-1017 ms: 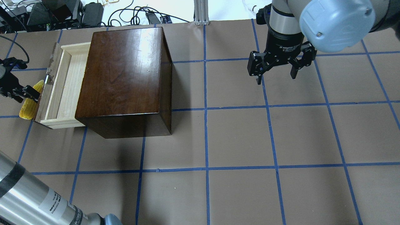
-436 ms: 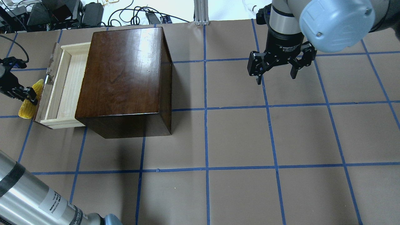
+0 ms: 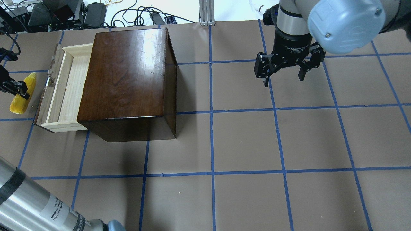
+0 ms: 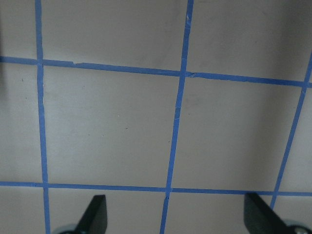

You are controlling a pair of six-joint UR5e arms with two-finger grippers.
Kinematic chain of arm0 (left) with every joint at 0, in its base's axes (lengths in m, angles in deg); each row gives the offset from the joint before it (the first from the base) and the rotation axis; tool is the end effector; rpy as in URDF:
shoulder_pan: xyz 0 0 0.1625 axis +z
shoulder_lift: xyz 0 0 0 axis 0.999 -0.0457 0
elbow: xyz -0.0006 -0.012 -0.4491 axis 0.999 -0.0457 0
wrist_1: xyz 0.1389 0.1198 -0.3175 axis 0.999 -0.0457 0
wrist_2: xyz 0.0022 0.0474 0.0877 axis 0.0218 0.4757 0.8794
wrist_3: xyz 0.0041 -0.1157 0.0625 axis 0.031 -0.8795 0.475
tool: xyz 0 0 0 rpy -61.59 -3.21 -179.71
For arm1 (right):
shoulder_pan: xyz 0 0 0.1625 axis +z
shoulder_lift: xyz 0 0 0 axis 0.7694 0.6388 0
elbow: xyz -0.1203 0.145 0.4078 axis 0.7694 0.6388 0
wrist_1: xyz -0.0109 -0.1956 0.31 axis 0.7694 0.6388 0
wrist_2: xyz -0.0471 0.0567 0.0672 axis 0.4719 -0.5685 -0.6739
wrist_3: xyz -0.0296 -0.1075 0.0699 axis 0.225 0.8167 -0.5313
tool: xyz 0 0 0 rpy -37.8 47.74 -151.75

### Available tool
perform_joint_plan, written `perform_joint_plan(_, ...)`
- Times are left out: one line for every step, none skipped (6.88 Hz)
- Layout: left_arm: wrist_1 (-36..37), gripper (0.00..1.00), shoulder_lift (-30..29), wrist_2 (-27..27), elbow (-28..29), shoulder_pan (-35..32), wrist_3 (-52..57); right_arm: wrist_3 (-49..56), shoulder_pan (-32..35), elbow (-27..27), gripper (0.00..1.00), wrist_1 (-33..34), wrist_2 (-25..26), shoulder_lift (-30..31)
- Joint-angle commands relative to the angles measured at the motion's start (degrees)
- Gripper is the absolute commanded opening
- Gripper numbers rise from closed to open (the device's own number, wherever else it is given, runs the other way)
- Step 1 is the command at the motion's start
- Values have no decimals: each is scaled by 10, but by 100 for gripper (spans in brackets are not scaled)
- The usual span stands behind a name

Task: Open drawer and put corn inside
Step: 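Close the left gripper on the yellow corn cob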

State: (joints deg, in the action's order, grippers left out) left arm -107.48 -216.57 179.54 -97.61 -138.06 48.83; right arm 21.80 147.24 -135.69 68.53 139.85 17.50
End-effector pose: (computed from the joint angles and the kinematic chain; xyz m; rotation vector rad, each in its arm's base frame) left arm 0.3420 -0.6147 0.2537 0.2181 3.0882 0.0689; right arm 0.1815 -0.4618 0.4452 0.1440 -3.0557 -0.1865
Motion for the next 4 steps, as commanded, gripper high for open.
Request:
perform_joint_plan(-41, 0, 26, -5, 27, -9, -7, 0, 0, 0, 100, 0, 0, 0)
perform_joint_plan(-65, 0, 45, -6, 27, -21, -23, 0, 0, 0, 100, 0, 0, 0)
perform_joint_plan(-78, 0, 70, -6, 27, -38, -39, -1, 0, 0, 100, 0, 0, 0)
perform_joint_plan(-97, 0, 100, -6, 28, -54, -39, 0, 0, 0, 100, 0, 0, 0)
